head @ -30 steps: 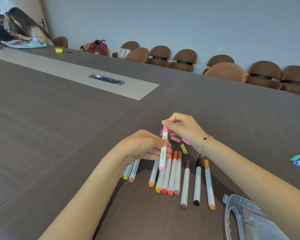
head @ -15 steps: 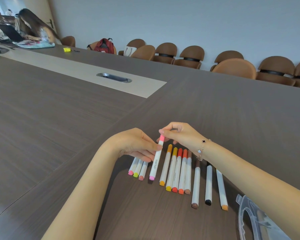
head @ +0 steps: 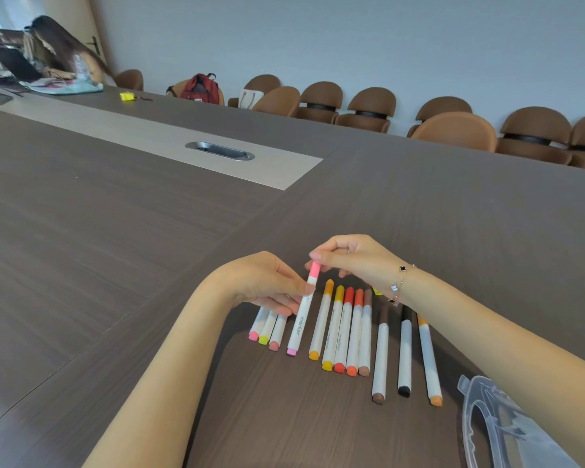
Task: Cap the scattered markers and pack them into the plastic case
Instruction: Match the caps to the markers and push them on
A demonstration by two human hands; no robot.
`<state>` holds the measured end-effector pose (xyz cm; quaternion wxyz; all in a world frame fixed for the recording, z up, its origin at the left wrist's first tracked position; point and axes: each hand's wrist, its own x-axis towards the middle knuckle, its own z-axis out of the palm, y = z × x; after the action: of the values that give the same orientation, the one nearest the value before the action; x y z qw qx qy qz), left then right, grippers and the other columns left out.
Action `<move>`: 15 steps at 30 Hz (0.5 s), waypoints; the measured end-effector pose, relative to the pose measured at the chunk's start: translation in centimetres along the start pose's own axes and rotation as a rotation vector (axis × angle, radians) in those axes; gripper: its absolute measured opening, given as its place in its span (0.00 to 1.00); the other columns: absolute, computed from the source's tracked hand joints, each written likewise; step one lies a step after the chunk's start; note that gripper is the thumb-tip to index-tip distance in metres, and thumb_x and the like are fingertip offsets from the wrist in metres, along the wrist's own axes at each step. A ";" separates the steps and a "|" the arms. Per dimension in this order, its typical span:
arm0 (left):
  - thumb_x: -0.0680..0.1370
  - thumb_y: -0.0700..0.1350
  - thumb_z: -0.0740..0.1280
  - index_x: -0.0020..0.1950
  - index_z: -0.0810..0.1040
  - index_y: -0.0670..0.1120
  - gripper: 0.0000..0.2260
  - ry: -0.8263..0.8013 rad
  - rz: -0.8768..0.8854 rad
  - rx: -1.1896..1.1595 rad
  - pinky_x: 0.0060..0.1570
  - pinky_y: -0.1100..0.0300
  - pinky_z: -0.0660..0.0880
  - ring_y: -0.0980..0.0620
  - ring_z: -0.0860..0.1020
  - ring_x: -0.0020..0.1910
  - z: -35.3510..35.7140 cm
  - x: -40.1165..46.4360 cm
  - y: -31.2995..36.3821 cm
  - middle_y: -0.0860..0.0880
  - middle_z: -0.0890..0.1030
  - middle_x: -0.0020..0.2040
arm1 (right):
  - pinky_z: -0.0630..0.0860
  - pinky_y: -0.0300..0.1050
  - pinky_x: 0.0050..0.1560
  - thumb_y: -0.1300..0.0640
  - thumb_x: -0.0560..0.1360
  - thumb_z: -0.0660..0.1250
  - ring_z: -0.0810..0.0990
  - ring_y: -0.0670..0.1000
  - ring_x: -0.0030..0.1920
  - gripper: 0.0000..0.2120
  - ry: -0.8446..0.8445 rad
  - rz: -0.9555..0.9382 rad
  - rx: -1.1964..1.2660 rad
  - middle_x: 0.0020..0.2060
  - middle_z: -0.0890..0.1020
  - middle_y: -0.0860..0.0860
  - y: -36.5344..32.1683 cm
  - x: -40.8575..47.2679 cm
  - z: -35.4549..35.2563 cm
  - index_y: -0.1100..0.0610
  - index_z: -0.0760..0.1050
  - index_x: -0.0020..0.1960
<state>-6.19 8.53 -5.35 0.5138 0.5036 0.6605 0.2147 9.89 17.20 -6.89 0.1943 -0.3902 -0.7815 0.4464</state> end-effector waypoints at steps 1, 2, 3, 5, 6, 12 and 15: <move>0.75 0.46 0.70 0.55 0.82 0.44 0.11 0.004 0.000 0.002 0.49 0.61 0.80 0.53 0.84 0.46 0.0 0.0 0.0 0.49 0.85 0.47 | 0.74 0.35 0.42 0.49 0.75 0.67 0.81 0.40 0.44 0.04 0.004 0.000 0.000 0.43 0.84 0.42 0.1 0.0 0.0 0.48 0.79 0.45; 0.75 0.46 0.70 0.55 0.82 0.44 0.11 0.009 0.002 0.004 0.49 0.61 0.80 0.53 0.84 0.46 0.1 0.0 0.0 0.48 0.85 0.47 | 0.74 0.35 0.42 0.49 0.75 0.67 0.81 0.41 0.45 0.04 0.007 -0.001 0.004 0.44 0.84 0.42 0.3 0.1 0.0 0.48 0.79 0.46; 0.75 0.46 0.70 0.55 0.82 0.44 0.11 0.015 0.003 0.005 0.49 0.61 0.80 0.53 0.84 0.46 0.1 0.0 0.0 0.48 0.85 0.48 | 0.74 0.35 0.42 0.49 0.75 0.67 0.81 0.41 0.45 0.04 0.006 -0.004 0.014 0.44 0.84 0.43 0.4 0.1 0.0 0.48 0.79 0.46; 0.75 0.46 0.70 0.55 0.83 0.44 0.11 0.022 0.006 0.000 0.49 0.62 0.80 0.53 0.84 0.46 0.2 0.1 0.0 0.48 0.85 0.48 | 0.75 0.35 0.42 0.48 0.75 0.66 0.81 0.42 0.46 0.06 -0.008 -0.009 0.020 0.46 0.84 0.44 0.4 0.1 0.0 0.48 0.79 0.48; 0.75 0.46 0.69 0.55 0.83 0.44 0.11 0.019 0.008 -0.002 0.49 0.62 0.80 0.54 0.84 0.47 0.3 0.1 0.1 0.48 0.85 0.47 | 0.75 0.34 0.41 0.48 0.76 0.66 0.81 0.43 0.47 0.07 -0.014 -0.013 -0.001 0.47 0.84 0.44 0.5 0.2 0.0 0.48 0.80 0.50; 0.75 0.48 0.69 0.51 0.84 0.43 0.10 0.183 0.034 0.018 0.45 0.64 0.80 0.55 0.83 0.39 -0.1 0.4 -0.4 0.47 0.85 0.44 | 0.72 0.29 0.34 0.50 0.78 0.63 0.79 0.41 0.44 0.08 0.049 -0.028 -0.085 0.45 0.82 0.42 0.6 0.5 -2.5 0.48 0.79 0.54; 0.77 0.48 0.68 0.46 0.85 0.44 0.10 0.366 0.046 0.111 0.40 0.65 0.78 0.56 0.79 0.35 -1.0 0.6 -1.1 0.47 0.85 0.40 | 0.72 0.32 0.45 0.54 0.78 0.62 0.79 0.41 0.45 0.08 0.227 -0.009 -0.285 0.45 0.83 0.46 1.8 0.9 -5.4 0.52 0.80 0.53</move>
<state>-7.54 8.79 -6.16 0.3514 0.4986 0.7421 0.2778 13.61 21.38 -5.61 0.2260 -0.4582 -0.8116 0.2834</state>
